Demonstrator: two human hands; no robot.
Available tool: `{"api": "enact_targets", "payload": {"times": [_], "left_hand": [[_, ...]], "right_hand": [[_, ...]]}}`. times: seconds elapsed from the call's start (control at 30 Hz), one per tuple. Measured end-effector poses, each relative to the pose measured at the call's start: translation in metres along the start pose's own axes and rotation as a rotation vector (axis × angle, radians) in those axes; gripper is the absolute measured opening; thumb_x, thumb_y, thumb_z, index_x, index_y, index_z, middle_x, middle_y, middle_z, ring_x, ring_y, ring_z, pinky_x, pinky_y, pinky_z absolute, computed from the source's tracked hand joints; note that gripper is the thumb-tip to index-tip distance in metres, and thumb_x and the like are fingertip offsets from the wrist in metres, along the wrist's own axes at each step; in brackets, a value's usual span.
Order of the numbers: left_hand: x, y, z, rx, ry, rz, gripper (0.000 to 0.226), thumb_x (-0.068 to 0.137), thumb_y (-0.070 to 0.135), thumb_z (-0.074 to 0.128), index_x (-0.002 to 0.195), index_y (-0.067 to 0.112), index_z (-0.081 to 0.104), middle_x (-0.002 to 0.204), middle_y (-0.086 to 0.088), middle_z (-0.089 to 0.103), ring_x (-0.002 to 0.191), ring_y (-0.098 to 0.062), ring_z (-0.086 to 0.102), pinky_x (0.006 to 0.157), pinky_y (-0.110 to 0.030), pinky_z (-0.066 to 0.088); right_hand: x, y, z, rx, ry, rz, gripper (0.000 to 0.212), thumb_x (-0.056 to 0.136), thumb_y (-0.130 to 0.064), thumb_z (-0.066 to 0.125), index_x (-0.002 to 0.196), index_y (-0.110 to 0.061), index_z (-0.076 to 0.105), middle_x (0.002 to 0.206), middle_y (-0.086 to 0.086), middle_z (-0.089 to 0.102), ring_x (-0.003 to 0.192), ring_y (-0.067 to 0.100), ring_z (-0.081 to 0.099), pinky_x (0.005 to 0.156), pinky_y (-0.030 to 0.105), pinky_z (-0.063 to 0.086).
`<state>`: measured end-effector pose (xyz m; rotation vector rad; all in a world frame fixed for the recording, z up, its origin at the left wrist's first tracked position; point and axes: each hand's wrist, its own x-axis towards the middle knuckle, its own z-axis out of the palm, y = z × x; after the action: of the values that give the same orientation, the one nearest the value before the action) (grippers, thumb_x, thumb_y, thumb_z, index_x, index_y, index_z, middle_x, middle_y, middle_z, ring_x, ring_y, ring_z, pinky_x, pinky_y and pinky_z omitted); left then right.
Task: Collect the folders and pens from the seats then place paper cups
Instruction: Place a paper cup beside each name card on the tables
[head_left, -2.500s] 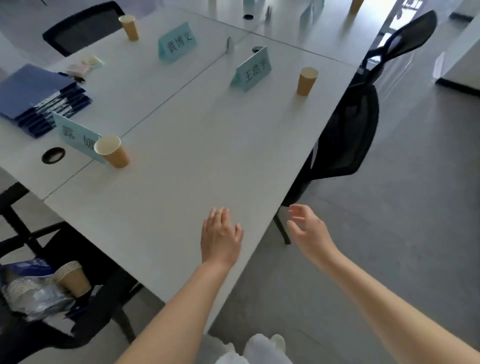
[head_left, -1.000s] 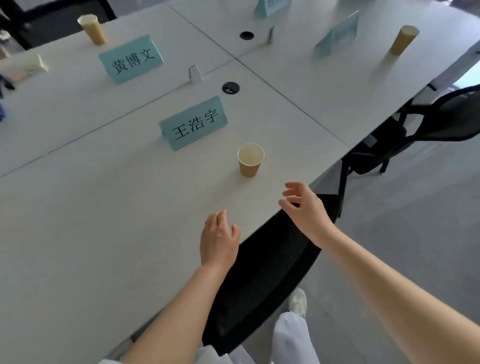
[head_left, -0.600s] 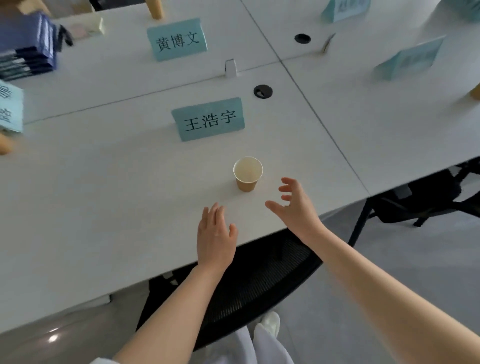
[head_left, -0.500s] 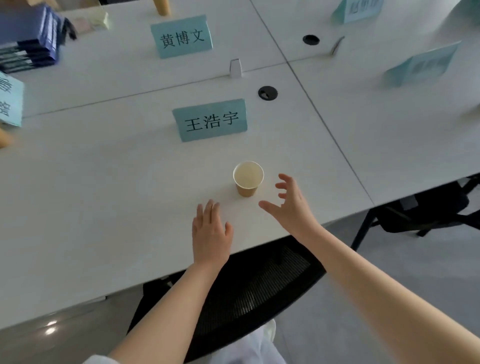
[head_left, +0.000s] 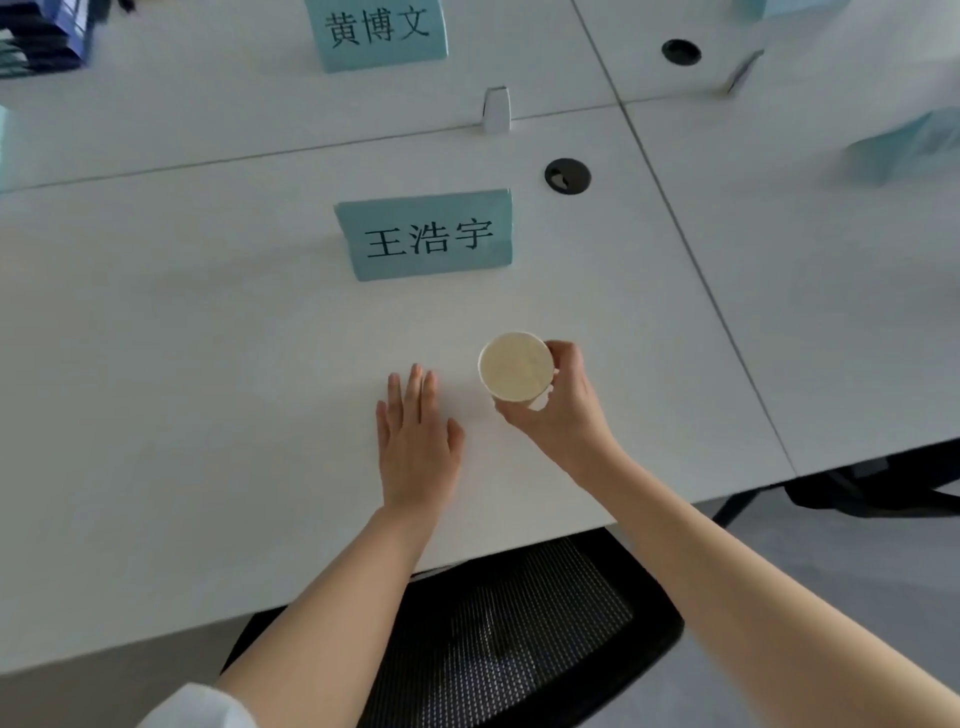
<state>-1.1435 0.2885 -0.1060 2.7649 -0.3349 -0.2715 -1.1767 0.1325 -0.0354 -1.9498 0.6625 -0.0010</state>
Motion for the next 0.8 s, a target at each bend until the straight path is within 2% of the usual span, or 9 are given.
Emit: {"api": "enact_targets", "payload": {"times": [0.23, 0.37, 0.47, 0.8], "left_hand": [[0.03, 0.011, 0.009, 0.013, -0.018, 0.02, 0.063, 0.098, 0.032, 0.041, 0.155, 0.016, 0.018, 0.164, 0.0, 0.012, 0.151, -0.024, -0.001, 0.121, -0.041, -0.001], [0.034, 0.015, 0.017, 0.074, 0.055, -0.023, 0.062, 0.094, 0.039, 0.031, 0.152, 0.018, 0.031, 0.161, -0.001, 0.023, 0.15, -0.026, 0.012, 0.121, -0.046, 0.007], [0.034, 0.016, 0.022, 0.122, 0.077, -0.015, 0.065, 0.092, 0.043, 0.028, 0.152, 0.019, 0.031, 0.16, -0.001, 0.026, 0.149, -0.027, 0.016, 0.12, -0.046, 0.008], [0.035, 0.016, 0.025, 0.152, 0.103, -0.007, 0.064, 0.092, 0.042, 0.032, 0.152, 0.016, 0.031, 0.16, -0.003, 0.027, 0.149, -0.03, 0.018, 0.119, -0.051, 0.015]], "right_hand": [[0.047, -0.006, -0.027, 0.087, 0.161, 0.029, 0.067, 0.073, -0.027, 0.082, 0.123, -0.018, 0.039, 0.117, -0.004, 0.049, 0.106, 0.014, 0.051, 0.081, 0.021, 0.039], [0.084, -0.015, -0.035, 0.093, 0.223, 0.036, 0.067, 0.076, -0.028, 0.079, 0.128, -0.015, 0.037, 0.119, -0.001, 0.048, 0.107, 0.016, 0.051, 0.082, 0.024, 0.039], [0.115, -0.019, -0.037, 0.103, 0.277, 0.038, 0.066, 0.077, -0.028, 0.076, 0.128, -0.015, 0.037, 0.121, 0.001, 0.05, 0.107, 0.017, 0.051, 0.084, 0.027, 0.043], [0.173, -0.021, -0.02, 0.118, 0.289, -0.005, 0.068, 0.077, -0.03, 0.076, 0.13, -0.015, 0.037, 0.124, 0.001, 0.052, 0.109, 0.016, 0.051, 0.085, 0.027, 0.043]]}}
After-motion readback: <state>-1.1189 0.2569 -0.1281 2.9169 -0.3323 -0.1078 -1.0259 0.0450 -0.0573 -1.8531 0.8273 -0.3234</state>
